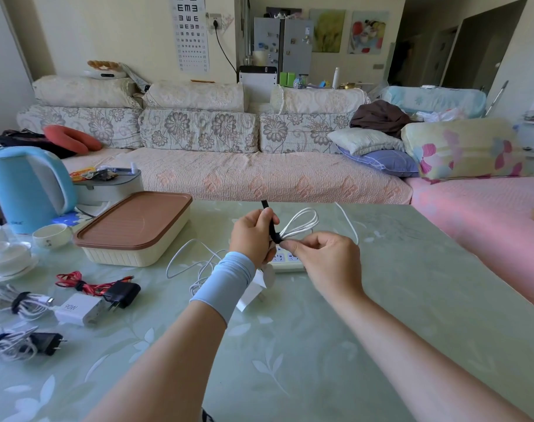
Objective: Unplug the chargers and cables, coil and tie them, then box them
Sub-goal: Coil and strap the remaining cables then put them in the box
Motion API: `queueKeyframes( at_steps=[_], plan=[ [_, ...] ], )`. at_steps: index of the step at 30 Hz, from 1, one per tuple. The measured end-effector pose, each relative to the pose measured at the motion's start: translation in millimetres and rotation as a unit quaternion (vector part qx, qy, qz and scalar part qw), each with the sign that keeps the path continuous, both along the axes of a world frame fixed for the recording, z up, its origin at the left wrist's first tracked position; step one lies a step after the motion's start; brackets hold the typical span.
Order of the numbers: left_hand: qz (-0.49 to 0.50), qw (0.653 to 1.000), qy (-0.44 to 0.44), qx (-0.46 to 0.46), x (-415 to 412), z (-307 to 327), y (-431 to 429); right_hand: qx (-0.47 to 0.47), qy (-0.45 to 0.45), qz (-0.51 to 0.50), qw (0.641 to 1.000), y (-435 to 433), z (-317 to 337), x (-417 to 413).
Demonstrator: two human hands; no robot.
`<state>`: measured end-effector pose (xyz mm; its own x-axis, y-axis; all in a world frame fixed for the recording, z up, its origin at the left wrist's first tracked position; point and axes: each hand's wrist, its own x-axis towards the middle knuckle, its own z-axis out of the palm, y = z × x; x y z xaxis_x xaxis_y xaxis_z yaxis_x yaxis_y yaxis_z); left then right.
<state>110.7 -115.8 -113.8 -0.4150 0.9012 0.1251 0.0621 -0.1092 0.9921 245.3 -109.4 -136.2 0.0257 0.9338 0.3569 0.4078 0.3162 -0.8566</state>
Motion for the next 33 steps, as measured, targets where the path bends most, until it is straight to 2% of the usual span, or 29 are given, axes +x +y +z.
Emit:
queueKeyframes(
  at_steps=[1, 5, 9, 14, 19, 25, 26, 28, 30, 31, 33],
  plan=[
    [0.015, 1.000, 0.014, 0.010, -1, -1, 1, -0.026, 0.007, 0.026, 0.999, -3, 2, -2],
    [0.089, 0.988, 0.119, 0.042, -2, -6, 6, -0.130, 0.139, 0.142, 0.971, -15, 8, -15],
    [0.122, 0.977, 0.154, 0.078, 0, -5, 6, -0.165, 0.202, 0.149, 0.954, -17, 12, -20],
    [0.058, 0.992, 0.080, 0.079, 5, -5, 1, -0.181, 0.239, 0.163, 0.940, -15, 10, -21],
    [-0.009, 0.998, -0.008, 0.056, 0, 1, -2, -0.145, 0.213, 0.198, 0.946, -4, 9, -16],
    [-0.048, 0.998, -0.044, 0.011, -18, 1, -7, -0.128, 0.209, 0.200, 0.949, 9, 5, -11],
    [-0.025, 0.999, -0.021, 0.006, -19, -2, -5, -0.129, 0.202, 0.200, 0.950, 9, 5, -11],
    [0.065, 0.994, 0.083, 0.011, -18, -6, -1, -0.132, 0.188, 0.190, 0.954, 10, 3, -11],
    [0.146, 0.968, 0.196, 0.059, -17, -6, -1, -0.138, 0.183, 0.163, 0.960, 11, 3, -11],
    [0.156, 0.952, 0.247, 0.093, -16, -4, -1, -0.143, 0.185, 0.147, 0.961, 11, 4, -10],
    [0.114, 0.932, 0.321, 0.122, -13, -1, -4, -0.161, 0.205, 0.126, 0.957, 13, 6, -9]
  ],
)
